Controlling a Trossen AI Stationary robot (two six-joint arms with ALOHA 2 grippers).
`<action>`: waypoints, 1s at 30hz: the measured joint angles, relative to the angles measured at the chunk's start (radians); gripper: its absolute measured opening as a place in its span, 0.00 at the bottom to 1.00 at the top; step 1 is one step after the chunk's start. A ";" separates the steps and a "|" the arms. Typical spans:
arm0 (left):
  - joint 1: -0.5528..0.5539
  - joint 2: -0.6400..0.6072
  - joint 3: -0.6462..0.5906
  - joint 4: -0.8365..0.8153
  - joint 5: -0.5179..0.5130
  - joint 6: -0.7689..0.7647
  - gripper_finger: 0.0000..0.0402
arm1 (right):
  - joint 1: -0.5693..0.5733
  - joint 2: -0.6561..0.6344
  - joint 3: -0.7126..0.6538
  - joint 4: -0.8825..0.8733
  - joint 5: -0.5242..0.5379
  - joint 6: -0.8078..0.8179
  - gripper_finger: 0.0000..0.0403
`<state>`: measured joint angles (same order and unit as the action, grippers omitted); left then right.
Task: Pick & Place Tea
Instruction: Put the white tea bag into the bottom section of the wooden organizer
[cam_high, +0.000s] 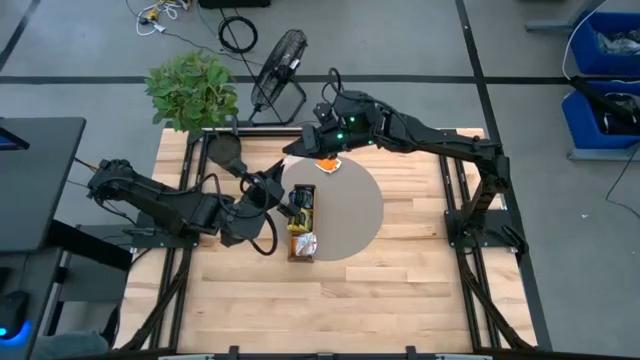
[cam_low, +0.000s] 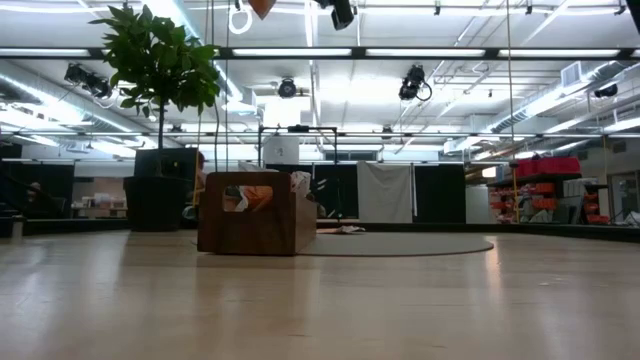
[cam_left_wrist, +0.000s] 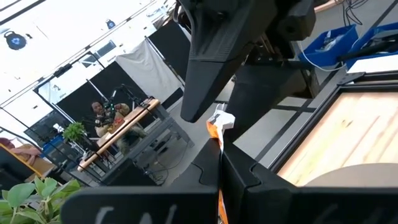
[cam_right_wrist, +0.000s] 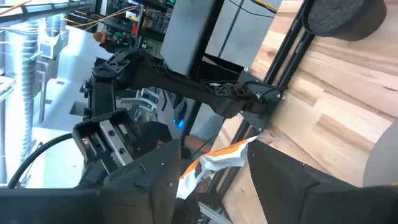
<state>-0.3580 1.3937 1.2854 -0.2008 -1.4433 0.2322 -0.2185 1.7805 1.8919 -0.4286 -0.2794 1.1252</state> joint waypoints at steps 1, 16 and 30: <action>0.000 0.000 0.000 -0.001 0.000 0.000 0.00 | -0.002 0.000 0.000 0.000 0.000 0.000 0.48; 0.002 0.000 0.000 -0.051 0.000 -0.004 0.00 | -0.003 0.000 0.000 0.001 0.002 -0.021 0.21; -0.003 0.000 0.000 -0.047 0.031 -0.069 0.04 | -0.002 -0.002 0.000 0.009 0.036 -0.187 0.01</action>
<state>-0.3612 1.3937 1.2854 -0.2481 -1.4119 0.1637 -0.2207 1.7782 1.8919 -0.4198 -0.2432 0.9384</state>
